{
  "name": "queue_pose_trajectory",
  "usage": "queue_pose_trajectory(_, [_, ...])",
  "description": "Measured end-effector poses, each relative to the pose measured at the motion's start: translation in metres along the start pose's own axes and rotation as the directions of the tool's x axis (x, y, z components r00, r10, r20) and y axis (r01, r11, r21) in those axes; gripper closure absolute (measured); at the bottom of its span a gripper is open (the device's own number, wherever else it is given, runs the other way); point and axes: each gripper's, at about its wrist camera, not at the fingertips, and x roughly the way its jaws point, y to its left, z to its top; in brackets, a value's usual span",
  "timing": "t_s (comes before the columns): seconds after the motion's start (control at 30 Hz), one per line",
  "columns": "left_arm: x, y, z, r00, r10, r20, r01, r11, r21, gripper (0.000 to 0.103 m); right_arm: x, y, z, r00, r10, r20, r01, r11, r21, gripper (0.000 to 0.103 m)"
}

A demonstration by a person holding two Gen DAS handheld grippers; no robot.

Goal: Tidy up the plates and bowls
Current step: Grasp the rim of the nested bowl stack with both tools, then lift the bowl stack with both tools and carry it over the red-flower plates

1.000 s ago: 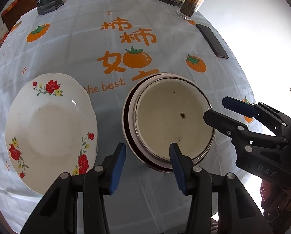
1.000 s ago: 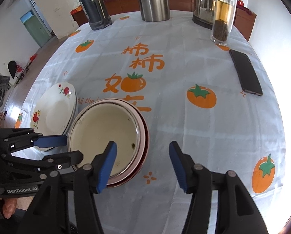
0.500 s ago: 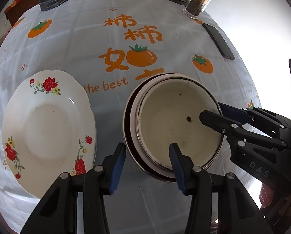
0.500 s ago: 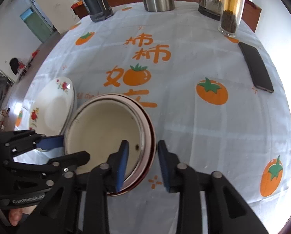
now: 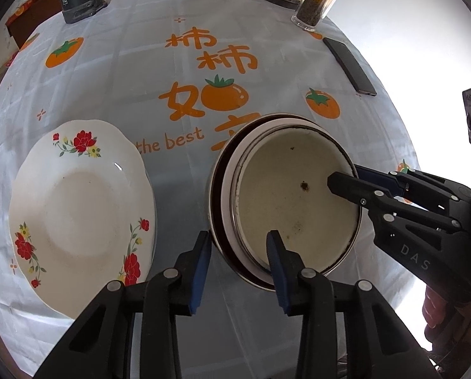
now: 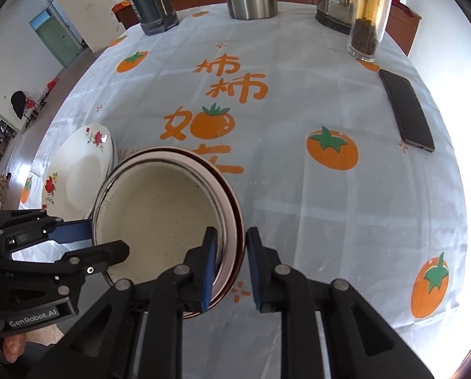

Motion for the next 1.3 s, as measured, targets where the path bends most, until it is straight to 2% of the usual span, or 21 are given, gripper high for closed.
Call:
queue_pose_trajectory(0.23, [-0.012,0.006,-0.002,1.0,-0.008,-0.002,0.008,1.0,-0.012,0.064,-0.013,0.012,0.006,1.0,-0.004,0.002,0.004,1.0,-0.031,0.084])
queue_pose_trajectory(0.53, [-0.049,0.026,-0.003,0.998,0.009,0.057,-0.007,0.999,-0.046,0.065,-0.023,0.04,0.02,1.0,0.016,-0.003,-0.016,0.996,-0.086,0.084])
queue_pose_trajectory(0.9, [-0.077,0.07,-0.012,0.994,0.025,0.11,-0.011,0.992,-0.126,0.065,-0.02,0.087,0.042,0.999,0.038,-0.004,-0.038,0.986,-0.164,0.084])
queue_pose_trajectory(1.3, [-0.085,0.12,-0.025,0.992,0.061,0.113,-0.035,0.977,-0.212,0.065,0.001,0.138,0.057,0.998,0.061,-0.033,-0.067,0.968,-0.24,0.084])
